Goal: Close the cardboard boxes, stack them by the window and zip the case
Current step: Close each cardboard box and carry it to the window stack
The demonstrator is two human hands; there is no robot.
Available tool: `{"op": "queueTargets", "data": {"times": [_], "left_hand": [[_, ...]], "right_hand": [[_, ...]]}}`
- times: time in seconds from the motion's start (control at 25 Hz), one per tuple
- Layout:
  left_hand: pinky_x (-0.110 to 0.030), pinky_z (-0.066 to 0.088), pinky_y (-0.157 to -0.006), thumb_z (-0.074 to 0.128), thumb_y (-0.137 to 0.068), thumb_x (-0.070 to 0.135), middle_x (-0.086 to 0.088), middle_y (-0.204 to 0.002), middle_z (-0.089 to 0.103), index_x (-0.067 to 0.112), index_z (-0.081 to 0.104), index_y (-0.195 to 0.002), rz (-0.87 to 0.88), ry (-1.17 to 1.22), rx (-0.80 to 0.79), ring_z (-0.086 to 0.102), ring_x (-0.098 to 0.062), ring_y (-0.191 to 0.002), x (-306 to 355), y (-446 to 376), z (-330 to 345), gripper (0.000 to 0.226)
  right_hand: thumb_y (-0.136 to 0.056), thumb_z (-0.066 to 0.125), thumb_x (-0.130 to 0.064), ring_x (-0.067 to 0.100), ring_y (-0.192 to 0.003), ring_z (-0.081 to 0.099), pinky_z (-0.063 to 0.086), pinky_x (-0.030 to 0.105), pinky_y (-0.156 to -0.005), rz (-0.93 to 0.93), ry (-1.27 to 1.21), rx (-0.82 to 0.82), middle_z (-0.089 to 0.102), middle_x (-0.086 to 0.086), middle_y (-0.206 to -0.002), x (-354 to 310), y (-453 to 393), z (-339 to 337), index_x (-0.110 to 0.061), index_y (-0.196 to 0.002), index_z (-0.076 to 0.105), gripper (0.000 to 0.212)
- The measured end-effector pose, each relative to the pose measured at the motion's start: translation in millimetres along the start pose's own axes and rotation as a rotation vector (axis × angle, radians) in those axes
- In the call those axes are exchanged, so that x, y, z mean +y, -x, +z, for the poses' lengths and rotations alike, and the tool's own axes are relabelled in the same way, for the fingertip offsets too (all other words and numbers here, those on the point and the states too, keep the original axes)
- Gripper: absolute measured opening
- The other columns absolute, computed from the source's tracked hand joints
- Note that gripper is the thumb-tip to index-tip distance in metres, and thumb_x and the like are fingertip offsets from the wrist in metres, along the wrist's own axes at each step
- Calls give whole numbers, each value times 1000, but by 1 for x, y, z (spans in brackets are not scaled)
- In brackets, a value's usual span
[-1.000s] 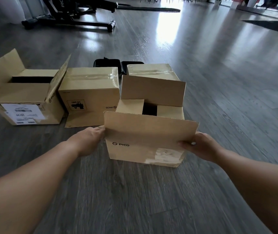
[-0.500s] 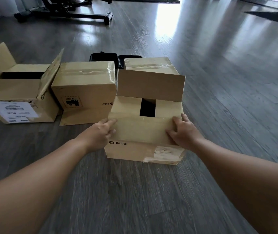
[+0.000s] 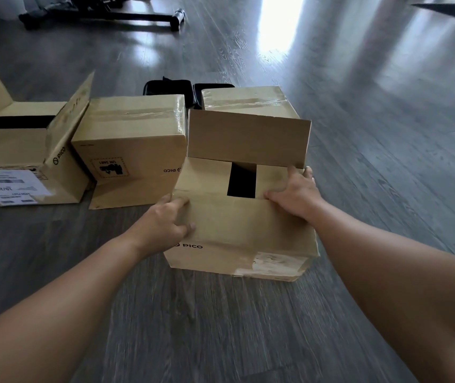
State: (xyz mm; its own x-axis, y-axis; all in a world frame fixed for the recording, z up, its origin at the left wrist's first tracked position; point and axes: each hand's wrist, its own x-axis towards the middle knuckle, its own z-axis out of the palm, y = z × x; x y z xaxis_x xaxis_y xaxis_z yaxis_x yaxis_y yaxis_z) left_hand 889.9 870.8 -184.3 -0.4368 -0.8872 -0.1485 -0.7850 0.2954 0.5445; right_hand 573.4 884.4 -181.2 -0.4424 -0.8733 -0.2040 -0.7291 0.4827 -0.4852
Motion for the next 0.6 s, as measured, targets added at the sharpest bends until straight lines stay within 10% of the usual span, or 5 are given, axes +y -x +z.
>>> {"op": "queueTargets", "data": {"times": [0.44,0.6], "left_hand": [[-29,37,-100,63,-94,36,-11,-143,40,18,51,-135,-25,-80,-35,48,-34,-128,5,-2,2,46],[-33,41,-97,63,-93,34,-4,-128,46,19,54,-128,-3,-92,-39,51,-29,-118,8,1,-1,39]], "right_hand": [[-74,76,-22,38,-146,22,32,47,-114,54,-311,174,30,11,-156,1,-27,-3,-24,-160,-2,116],[-69,77,-24,34,-132,45,42,52,-107,5,-561,168,52,5,-139,17,-15,-12,-44,-149,23,98]]}}
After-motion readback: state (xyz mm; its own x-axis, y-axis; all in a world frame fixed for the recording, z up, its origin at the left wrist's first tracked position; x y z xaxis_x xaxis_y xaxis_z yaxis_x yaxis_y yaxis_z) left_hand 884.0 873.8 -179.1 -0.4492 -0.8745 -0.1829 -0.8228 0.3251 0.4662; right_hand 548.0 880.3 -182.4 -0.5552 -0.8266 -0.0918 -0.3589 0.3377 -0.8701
